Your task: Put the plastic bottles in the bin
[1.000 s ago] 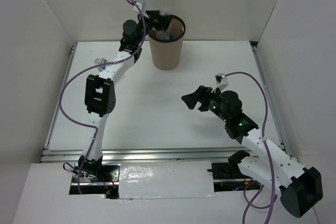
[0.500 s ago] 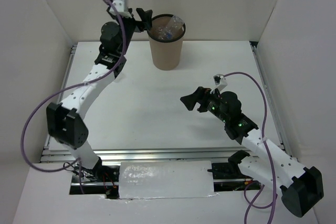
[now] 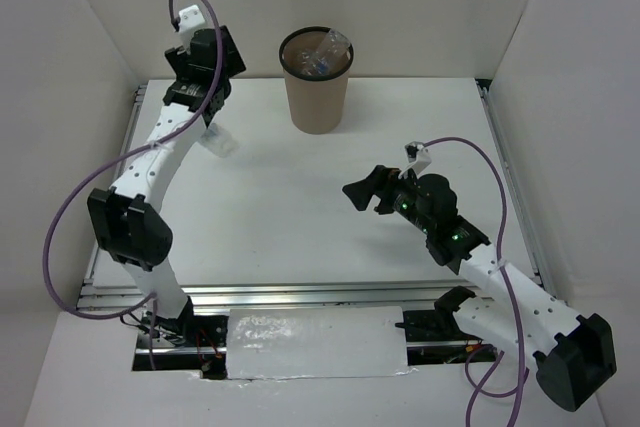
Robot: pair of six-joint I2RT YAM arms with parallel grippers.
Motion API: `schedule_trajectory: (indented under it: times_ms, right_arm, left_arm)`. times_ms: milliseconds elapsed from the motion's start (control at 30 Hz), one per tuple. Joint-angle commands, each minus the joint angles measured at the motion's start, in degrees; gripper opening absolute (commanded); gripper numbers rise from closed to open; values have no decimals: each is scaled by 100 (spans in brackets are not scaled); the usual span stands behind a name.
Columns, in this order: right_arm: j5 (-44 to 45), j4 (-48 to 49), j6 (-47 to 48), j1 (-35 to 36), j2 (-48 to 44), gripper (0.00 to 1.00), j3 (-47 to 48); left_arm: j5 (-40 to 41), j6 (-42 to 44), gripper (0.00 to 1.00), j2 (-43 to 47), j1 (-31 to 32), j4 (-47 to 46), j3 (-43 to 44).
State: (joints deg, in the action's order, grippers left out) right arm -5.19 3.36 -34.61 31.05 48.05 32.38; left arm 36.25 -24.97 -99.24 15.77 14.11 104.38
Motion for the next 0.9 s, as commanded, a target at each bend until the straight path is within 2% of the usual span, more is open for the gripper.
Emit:
schedule_trajectory:
  times_ms: [0,133,267,433,633,867]
  right_arm:
    - [1,104,95,59,20,99,260]
    - [-52,86,95,51,-6,100,278]
    - [-26,78,104,59,-50,100,269]
    - [-78,78,112,77,-33,100,286]
    - [-149,95,112,86,11,99,304]
    - [-114,51,148,86,55,100,339]
  left_arm:
    - [384,-1201,99,-201,-354,1147,-83]
    - [-56,-1747,99,-516,-645,1269,-111]
    - [285,-2037,100,-1079,-698,1629,240]
    - [260,-2301,99,-1799,-856,1867,584]
    - [172,-2618,99,-2187,-1111,1666,329]
    - [331,-2583,99,-2512,-1304,1296,153]
